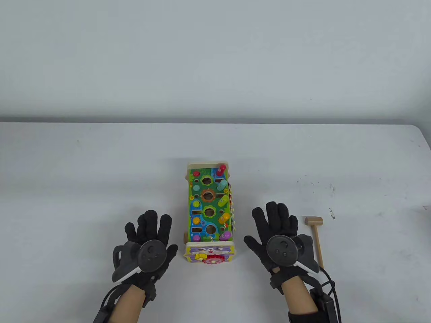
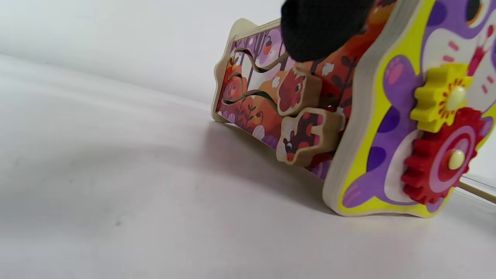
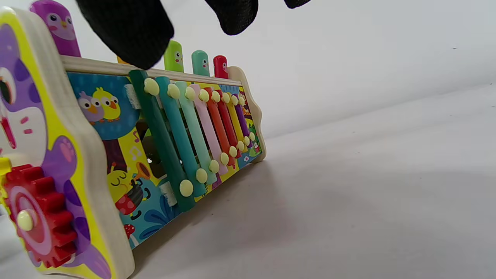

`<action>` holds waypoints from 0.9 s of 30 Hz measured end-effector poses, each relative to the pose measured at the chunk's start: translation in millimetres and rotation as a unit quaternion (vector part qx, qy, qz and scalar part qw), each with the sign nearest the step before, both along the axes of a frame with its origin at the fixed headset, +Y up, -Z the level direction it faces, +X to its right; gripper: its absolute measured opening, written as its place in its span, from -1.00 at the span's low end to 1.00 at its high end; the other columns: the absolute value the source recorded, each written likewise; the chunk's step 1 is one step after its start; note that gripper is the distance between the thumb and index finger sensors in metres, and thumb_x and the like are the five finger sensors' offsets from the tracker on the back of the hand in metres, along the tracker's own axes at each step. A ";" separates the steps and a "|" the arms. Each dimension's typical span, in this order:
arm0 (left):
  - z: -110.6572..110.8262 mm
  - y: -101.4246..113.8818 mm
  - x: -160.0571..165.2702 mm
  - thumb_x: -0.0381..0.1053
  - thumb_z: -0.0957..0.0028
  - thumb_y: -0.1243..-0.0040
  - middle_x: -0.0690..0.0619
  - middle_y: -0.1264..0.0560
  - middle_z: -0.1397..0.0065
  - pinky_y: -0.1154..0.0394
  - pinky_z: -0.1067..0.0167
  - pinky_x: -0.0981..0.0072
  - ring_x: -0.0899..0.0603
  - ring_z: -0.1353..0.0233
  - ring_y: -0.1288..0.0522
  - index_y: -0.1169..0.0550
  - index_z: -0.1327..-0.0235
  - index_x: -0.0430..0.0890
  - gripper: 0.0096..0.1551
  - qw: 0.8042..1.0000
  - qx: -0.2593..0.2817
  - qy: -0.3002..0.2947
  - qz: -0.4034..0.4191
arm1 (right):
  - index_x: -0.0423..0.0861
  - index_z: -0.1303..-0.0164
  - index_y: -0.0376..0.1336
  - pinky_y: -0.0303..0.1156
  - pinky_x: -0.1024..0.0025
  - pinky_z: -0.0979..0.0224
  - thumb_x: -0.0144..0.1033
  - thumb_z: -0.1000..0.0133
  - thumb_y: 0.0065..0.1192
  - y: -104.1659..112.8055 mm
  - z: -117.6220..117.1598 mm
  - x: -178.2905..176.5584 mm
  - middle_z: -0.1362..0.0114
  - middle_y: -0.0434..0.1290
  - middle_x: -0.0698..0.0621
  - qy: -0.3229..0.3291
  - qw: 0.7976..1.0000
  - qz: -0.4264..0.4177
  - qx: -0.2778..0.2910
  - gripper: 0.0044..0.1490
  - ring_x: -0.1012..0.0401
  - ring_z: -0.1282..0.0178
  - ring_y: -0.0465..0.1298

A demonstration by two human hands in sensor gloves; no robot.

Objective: Whack-a-mole

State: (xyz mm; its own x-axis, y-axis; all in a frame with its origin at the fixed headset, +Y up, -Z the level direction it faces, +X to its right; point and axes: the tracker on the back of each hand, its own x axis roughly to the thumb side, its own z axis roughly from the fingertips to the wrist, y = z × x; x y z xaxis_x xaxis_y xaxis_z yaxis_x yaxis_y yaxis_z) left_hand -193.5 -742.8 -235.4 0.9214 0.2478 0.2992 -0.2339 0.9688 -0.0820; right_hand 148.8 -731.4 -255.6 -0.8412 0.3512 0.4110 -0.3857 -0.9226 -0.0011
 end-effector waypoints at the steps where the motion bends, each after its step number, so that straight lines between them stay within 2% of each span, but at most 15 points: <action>1: 0.2 0.1 0.2 0.11 -0.20 -0.02 -0.48 0.36 -0.60 0.36 -0.26 -0.73 -0.70 -0.62 0.24 0.22 -0.64 -0.18 0.01 1.000 0.000 0.000 -0.001 | -0.30 -0.70 -0.14 -0.35 -0.59 -0.30 0.03 -0.29 0.02 0.1 0.4 -0.1 -0.68 -0.30 -0.46 0.000 1.000 0.001 -0.003 -0.03 -0.49 -0.59 -0.31; 10: 0.3 -0.3 0.6 0.11 -0.20 -0.02 -0.49 0.36 -0.59 0.36 -0.25 -0.73 -0.70 -0.61 0.24 0.22 -0.64 -0.19 0.02 1.000 -0.002 -0.001 0.000 | -0.30 -0.70 -0.14 -0.34 -0.59 -0.30 0.03 -0.29 0.03 -0.2 -0.1 1.3 -0.67 -0.29 -0.47 -0.008 1.000 0.007 -0.009 -0.03 -0.49 -0.59 -0.30; 13: 0.1 -0.1 0.6 0.11 -0.20 -0.02 -0.49 0.36 -0.59 0.36 -0.25 -0.73 -0.70 -0.61 0.24 0.23 -0.63 -0.19 0.02 1.000 -0.003 0.000 -0.001 | -0.33 -0.69 -0.14 -0.32 -0.58 -0.31 0.03 -0.29 0.03 -2.6 -3.6 9.4 -0.67 -0.28 -0.48 -0.045 0.998 0.023 -0.026 -0.02 -0.50 -0.58 -0.28; 15: -0.1 -0.1 0.5 0.11 -0.20 -0.02 -0.49 0.36 -0.59 0.36 -0.25 -0.73 -0.70 -0.61 0.24 0.23 -0.63 -0.19 0.02 1.000 -0.004 0.000 0.000 | -0.38 -0.67 -0.12 -0.23 -0.56 -0.32 0.00 -0.29 0.05 -5.2 -7.4 20.3 -0.65 -0.25 -0.50 -0.093 0.994 0.037 -0.043 -0.02 -0.51 -0.57 -0.23; 19: -0.3 -0.1 0.1 0.11 -0.20 -0.02 -0.49 0.36 -0.59 0.36 -0.25 -0.73 -0.70 -0.61 0.24 0.23 -0.63 -0.19 0.02 1.000 -0.004 0.001 0.002 | -0.48 -0.62 -0.09 -0.12 -0.50 -0.33 -0.04 -0.27 0.10 -10.9 -14.0 52.1 -0.62 -0.18 -0.54 -0.217 0.970 0.075 -0.080 0.00 -0.53 -0.53 -0.13; 22: -0.4 -0.2 0.2 0.11 -0.20 -0.02 -0.49 0.36 -0.59 0.36 -0.25 -0.73 -0.71 -0.61 0.23 0.23 -0.63 -0.20 0.02 1.000 -0.006 0.001 0.001 | -0.53 -0.59 -0.07 -0.08 -0.49 -0.31 -0.05 -0.25 0.16 -16.3 -16.5 82.9 -0.60 -0.14 -0.56 -0.298 0.944 0.091 -0.112 0.03 -0.56 -0.50 -0.07; 23: -0.4 -0.2 0.2 0.11 -0.20 -0.02 -0.49 0.36 -0.59 0.36 -0.25 -0.73 -0.70 -0.61 0.23 0.23 -0.63 -0.20 0.02 1.000 -0.006 0.001 0.001 | -0.53 -0.58 -0.06 -0.07 -0.49 -0.31 -0.04 -0.24 0.18 -16.9 -16.6 85.7 -0.60 -0.13 -0.56 -0.302 0.942 0.091 -0.116 0.04 -0.55 -0.50 -0.06; 27: -0.5 -0.4 -0.5 0.11 -0.20 -0.02 -0.49 0.36 -0.59 0.36 -0.25 -0.73 -0.71 -0.61 0.24 0.25 -0.61 -0.21 0.04 1.000 -0.009 0.001 0.005 | -0.59 -0.53 0.01 0.02 -0.48 -0.28 -0.07 -0.20 0.26 -23.8 -16.8 111.1 -0.56 -0.02 -0.59 -0.363 0.913 0.089 -0.163 0.04 -0.55 -0.46 0.07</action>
